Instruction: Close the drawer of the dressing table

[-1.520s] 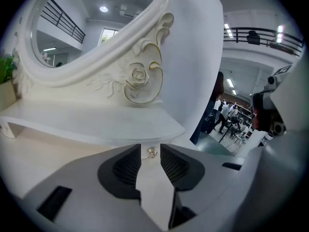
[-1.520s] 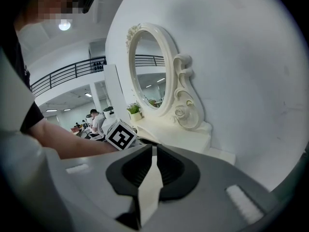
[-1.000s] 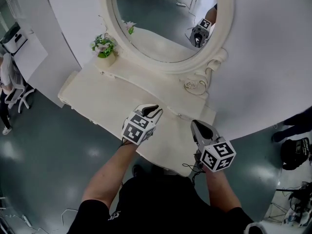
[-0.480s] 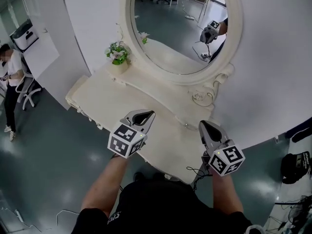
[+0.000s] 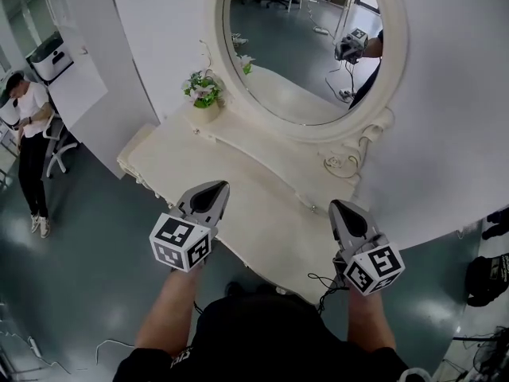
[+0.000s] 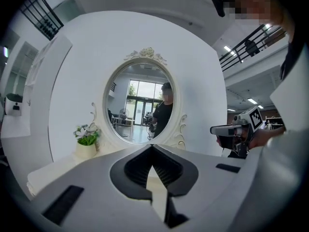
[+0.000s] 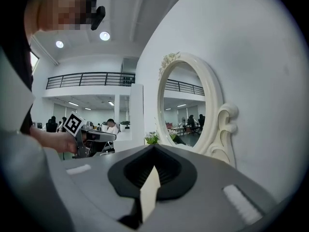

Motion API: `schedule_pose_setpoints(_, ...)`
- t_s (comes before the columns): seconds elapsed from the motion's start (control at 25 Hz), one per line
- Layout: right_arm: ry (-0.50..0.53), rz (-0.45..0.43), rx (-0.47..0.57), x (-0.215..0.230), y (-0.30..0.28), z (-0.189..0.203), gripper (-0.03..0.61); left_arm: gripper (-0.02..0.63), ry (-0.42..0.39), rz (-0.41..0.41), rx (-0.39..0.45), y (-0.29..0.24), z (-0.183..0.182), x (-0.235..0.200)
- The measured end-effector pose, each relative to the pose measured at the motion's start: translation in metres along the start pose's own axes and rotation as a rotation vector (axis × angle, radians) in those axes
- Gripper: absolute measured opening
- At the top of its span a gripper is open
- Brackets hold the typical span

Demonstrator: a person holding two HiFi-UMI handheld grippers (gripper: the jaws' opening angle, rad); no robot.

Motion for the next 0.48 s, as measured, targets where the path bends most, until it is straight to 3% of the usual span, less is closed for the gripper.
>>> schedule_pose_setpoints(0.24, 0.006, -0.027, 0.027, -0.005, -0.013, -0.010, 0.008, 0.006, -0.028, -0.012, 0.037, -0.003, -0.021, -0.002)
schedule_pose_setpoints(0.48, 0.007, -0.048, 0.033, -0.010, -0.014, -0.013, 0.008, 0.006, -0.018, 0.000, 0.017, -0.006, -0.015, 0.007)
Point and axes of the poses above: the fingertips, and each gripper's own axes: y backward along the fingers, x to its right, z out of its underside, the point moved 7 cm from there along y, backward along the fingers, and after that the axes turned 5 degrees about -x, right-handed, at the moved point
